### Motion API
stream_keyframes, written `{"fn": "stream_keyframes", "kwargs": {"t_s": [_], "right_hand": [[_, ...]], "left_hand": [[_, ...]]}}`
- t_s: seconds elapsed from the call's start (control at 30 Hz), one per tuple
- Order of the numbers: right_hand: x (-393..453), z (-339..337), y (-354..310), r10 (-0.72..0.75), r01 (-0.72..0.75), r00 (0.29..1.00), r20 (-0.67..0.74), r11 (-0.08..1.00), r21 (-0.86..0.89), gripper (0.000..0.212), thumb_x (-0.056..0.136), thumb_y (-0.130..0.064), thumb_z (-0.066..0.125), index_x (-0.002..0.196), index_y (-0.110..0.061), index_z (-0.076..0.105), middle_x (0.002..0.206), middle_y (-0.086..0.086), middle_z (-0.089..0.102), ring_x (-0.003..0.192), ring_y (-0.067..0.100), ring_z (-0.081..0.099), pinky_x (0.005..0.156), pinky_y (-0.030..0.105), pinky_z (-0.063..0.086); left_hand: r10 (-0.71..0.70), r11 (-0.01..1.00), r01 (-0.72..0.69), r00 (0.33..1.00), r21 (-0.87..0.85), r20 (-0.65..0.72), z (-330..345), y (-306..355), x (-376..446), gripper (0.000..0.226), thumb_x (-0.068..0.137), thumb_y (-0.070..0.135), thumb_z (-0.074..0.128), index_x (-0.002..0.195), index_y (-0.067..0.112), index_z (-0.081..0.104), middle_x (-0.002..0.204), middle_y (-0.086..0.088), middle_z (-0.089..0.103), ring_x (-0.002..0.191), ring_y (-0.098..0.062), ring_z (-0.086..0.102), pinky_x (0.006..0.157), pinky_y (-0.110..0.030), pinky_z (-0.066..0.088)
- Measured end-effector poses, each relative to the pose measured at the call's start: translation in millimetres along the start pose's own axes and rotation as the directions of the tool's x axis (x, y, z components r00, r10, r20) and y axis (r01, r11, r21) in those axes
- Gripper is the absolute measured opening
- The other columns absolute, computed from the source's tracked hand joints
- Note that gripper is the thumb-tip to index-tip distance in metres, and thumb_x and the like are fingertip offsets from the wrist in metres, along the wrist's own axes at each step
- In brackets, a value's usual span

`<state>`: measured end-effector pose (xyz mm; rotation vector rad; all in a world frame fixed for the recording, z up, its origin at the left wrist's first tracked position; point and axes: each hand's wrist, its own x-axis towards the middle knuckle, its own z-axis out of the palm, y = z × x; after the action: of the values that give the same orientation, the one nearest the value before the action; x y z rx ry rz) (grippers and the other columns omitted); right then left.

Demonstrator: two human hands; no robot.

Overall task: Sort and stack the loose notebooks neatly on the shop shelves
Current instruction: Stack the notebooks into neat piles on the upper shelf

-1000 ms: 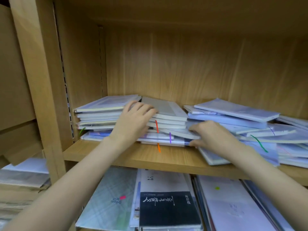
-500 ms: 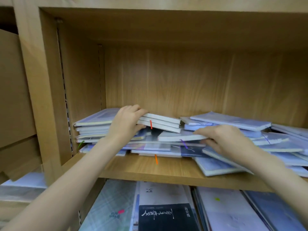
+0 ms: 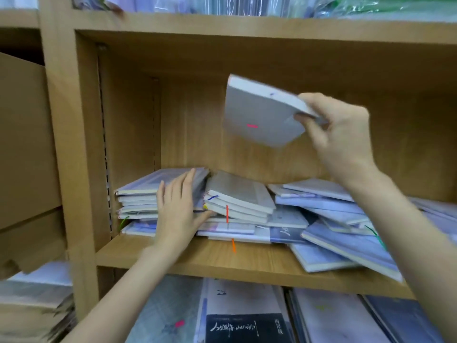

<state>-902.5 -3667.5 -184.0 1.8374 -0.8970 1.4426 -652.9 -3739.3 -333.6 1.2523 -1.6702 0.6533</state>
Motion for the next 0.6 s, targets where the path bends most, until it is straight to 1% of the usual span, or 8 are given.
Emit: {"fn": "stream_keyframes", "kwargs": {"t_s": [0.03, 0.1, 0.17, 0.2, 0.23, 0.37, 0.43, 0.6], "right_hand": [[-13.7, 21.3, 3.8, 0.008, -0.008, 0.998, 0.059, 1.0, 0.008, 0.029, 0.084, -0.014, 0.055, 0.109, -0.012, 0.068, 0.1, 0.004, 0.07, 0.087, 0.022, 0.065, 0.077, 0.031, 0.048], [-49.1, 60.9, 14.6, -0.002, -0.014, 0.959, 0.282, 0.998, 0.057, 0.031, 0.081, -0.009, 0.055, 0.109, -0.006, 0.069, 0.103, 0.012, 0.071, 0.092, 0.028, 0.068, 0.083, 0.028, 0.043], [-80.0, 82.0, 20.6, 0.046, -0.099, 0.822, 0.568, 0.993, 0.063, 0.028, 0.087, -0.012, 0.059, 0.113, -0.006, 0.067, 0.104, 0.014, 0.07, 0.095, 0.03, 0.067, 0.079, 0.024, 0.038], [-88.1, 84.5, 21.7, 0.1, -0.166, 0.748, 0.656, 0.985, 0.039, 0.029, 0.092, -0.017, 0.057, 0.119, -0.009, 0.064, 0.109, 0.012, 0.069, 0.1, 0.028, 0.065, 0.079, 0.024, 0.037], [-91.7, 85.8, 23.0, 0.128, -0.2, 0.706, 0.697, 0.98, 0.023, 0.03, 0.094, -0.021, 0.054, 0.122, -0.012, 0.062, 0.113, 0.009, 0.068, 0.104, 0.025, 0.062, 0.081, 0.024, 0.037], [-81.8, 85.6, 20.2, 0.117, -0.18, 0.69, 0.715, 0.984, 0.013, 0.029, 0.095, -0.025, 0.052, 0.115, -0.008, 0.065, 0.111, 0.009, 0.069, 0.104, 0.027, 0.061, 0.086, 0.031, 0.039], [-77.5, 87.9, 15.3, 0.109, -0.146, 0.698, 0.708, 0.989, -0.009, 0.03, 0.095, -0.027, 0.053, 0.116, -0.009, 0.065, 0.113, 0.008, 0.068, 0.107, 0.026, 0.061, 0.086, 0.027, 0.037], [-57.5, 107.4, -20.6, 0.015, -0.111, 0.777, 0.63, 0.987, 0.113, 0.035, 0.092, -0.034, 0.057, 0.117, -0.01, 0.064, 0.117, 0.005, 0.066, 0.112, 0.022, 0.058, 0.087, 0.02, 0.032]], "left_hand": [[0.003, 1.0, -0.003, 1.0, 0.005, 0.003, -1.3, -1.1, -2.7, 0.089, 0.065, 0.037, 0.081, 0.136, 0.003, 0.04, 0.124, -0.015, 0.055, 0.116, -0.035, 0.052, 0.106, -0.05, 0.026], [0.011, 1.0, -0.011, 1.0, 0.014, 0.009, -4.8, -6.5, -7.6, 0.082, 0.069, 0.031, 0.08, 0.135, 0.003, 0.041, 0.124, -0.014, 0.056, 0.115, -0.035, 0.053, 0.105, -0.048, 0.028], [0.001, 1.0, -0.001, 1.0, 0.002, 0.022, -9.4, -17.4, -12.6, 0.08, 0.071, 0.027, 0.08, 0.136, 0.005, 0.039, 0.126, -0.012, 0.054, 0.118, -0.033, 0.05, 0.106, -0.048, 0.028], [-0.01, 1.0, 0.01, 1.0, -0.012, 0.027, -11.8, -24.0, -14.9, 0.078, 0.073, 0.025, 0.078, 0.137, 0.006, 0.038, 0.127, -0.011, 0.053, 0.12, -0.032, 0.048, 0.107, -0.048, 0.028], [-0.027, 0.999, 0.028, 0.999, -0.021, 0.027, -14.2, -30.4, -17.6, 0.077, 0.074, 0.025, 0.077, 0.138, 0.006, 0.037, 0.129, -0.011, 0.052, 0.121, -0.031, 0.046, 0.108, -0.047, 0.028], [-0.136, 0.985, 0.138, 0.99, -0.108, 0.023, -23.8, -46.7, -31.0, 0.079, 0.076, 0.019, 0.075, 0.141, 0.006, 0.033, 0.137, -0.012, 0.044, 0.128, -0.025, 0.036, 0.109, -0.04, 0.024], [-0.185, 0.965, 0.187, 0.982, -0.182, 0.026, -29.4, -50.7, -39.1, 0.08, 0.076, 0.015, 0.074, 0.142, 0.004, 0.03, 0.141, -0.013, 0.04, 0.131, -0.022, 0.031, 0.11, -0.037, 0.024], [-0.227, 0.957, 0.239, 0.97, -0.164, 0.091, -35.7, -67.5, -63.3, 0.072, 0.077, 0.01, 0.072, 0.138, 0.003, 0.036, 0.142, -0.013, 0.038, 0.132, -0.023, 0.033, 0.11, -0.042, 0.029]]}}
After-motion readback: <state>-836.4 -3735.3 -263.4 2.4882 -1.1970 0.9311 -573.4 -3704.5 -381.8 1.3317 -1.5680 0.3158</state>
